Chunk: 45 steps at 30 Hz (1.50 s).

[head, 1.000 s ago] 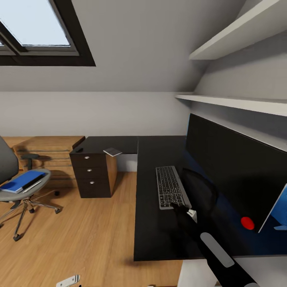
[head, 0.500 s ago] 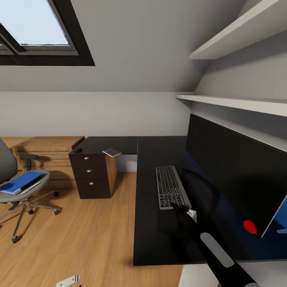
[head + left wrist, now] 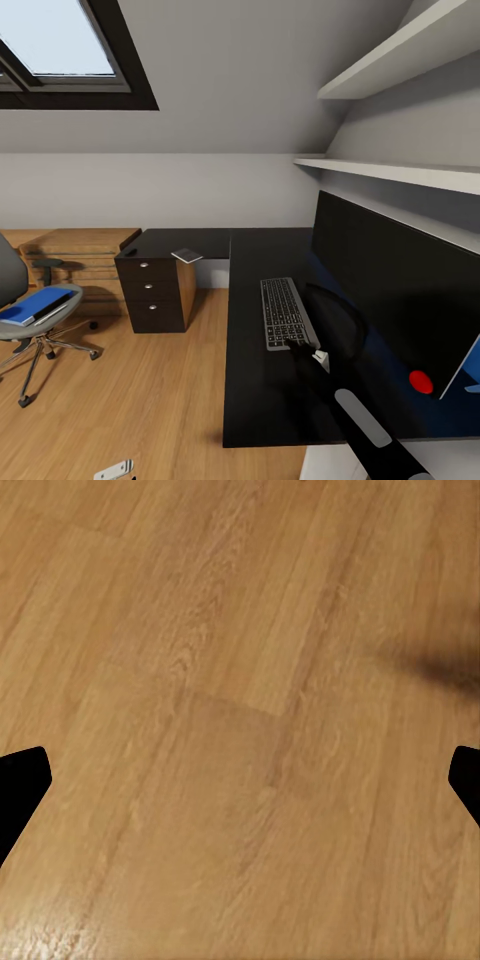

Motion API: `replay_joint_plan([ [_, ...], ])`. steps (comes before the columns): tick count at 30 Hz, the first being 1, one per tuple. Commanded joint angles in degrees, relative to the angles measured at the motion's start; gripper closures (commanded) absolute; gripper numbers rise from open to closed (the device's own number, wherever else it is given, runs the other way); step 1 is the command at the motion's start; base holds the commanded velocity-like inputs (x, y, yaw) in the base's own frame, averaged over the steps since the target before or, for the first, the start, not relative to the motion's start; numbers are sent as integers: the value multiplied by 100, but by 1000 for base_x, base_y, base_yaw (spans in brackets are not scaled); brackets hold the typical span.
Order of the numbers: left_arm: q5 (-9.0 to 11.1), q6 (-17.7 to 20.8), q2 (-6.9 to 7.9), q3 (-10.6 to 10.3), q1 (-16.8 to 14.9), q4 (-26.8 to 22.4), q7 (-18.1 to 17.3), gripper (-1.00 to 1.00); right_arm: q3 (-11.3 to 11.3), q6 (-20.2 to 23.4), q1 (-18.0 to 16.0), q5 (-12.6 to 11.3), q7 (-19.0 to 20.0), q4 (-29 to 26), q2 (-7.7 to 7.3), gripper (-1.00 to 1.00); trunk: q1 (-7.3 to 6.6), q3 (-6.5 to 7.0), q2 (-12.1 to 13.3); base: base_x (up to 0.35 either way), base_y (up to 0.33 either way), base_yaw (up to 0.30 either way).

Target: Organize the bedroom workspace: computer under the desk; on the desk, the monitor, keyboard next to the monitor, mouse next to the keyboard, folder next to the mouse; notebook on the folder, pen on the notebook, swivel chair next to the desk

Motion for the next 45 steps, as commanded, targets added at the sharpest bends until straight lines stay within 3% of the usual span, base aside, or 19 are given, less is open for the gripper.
replay_joint_plan([
  [1,38,-17,0,-40,-4,4,3,-100,16,4,-6,-65,32,3,-6,100,0,-6,-3,0,0,0],
  [19,38,-17,0,-40,-4,4,3,-100,16,4,-6,-65,29,3,-7,100,0,-6,-3,0,0,0],
  [20,38,-17,0,-40,-4,4,3,-100,16,4,-5,-65,26,3,-8,-100,0,-6,-3,0,0,0],
  [45,38,-26,0,-39,-4,4,3,-100,16,4,-6,-65,31,3,-9,-100,0,-6,-3,-16,-27,0],
])
